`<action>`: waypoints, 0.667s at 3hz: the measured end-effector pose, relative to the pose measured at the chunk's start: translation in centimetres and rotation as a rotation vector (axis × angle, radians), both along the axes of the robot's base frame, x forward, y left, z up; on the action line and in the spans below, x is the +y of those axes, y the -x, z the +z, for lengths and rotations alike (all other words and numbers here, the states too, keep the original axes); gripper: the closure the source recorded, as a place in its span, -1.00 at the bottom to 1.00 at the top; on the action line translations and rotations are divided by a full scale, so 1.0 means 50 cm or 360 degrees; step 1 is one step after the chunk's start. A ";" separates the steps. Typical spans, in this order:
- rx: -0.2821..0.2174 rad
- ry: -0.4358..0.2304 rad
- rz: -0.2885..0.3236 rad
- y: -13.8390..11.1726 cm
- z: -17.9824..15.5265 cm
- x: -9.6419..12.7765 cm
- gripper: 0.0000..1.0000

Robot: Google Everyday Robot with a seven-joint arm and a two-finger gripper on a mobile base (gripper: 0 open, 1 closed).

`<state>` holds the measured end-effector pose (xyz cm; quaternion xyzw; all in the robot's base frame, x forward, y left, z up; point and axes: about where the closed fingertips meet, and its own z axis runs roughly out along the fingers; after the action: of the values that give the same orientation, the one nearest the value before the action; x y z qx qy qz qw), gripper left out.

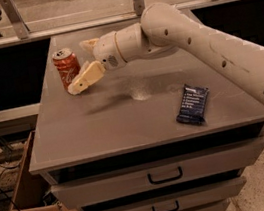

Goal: Pick coke can

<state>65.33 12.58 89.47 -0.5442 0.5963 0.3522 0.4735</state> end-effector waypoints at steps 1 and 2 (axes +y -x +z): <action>0.0041 -0.0129 0.0011 -0.020 -0.008 0.050 -1.00; 0.0068 -0.0209 0.0038 -0.021 -0.022 0.098 -0.63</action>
Offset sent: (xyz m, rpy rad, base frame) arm 0.0130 0.0708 -0.0197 0.1876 0.0609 0.0342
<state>66.36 17.47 88.36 -0.5114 0.5754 0.4077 0.4911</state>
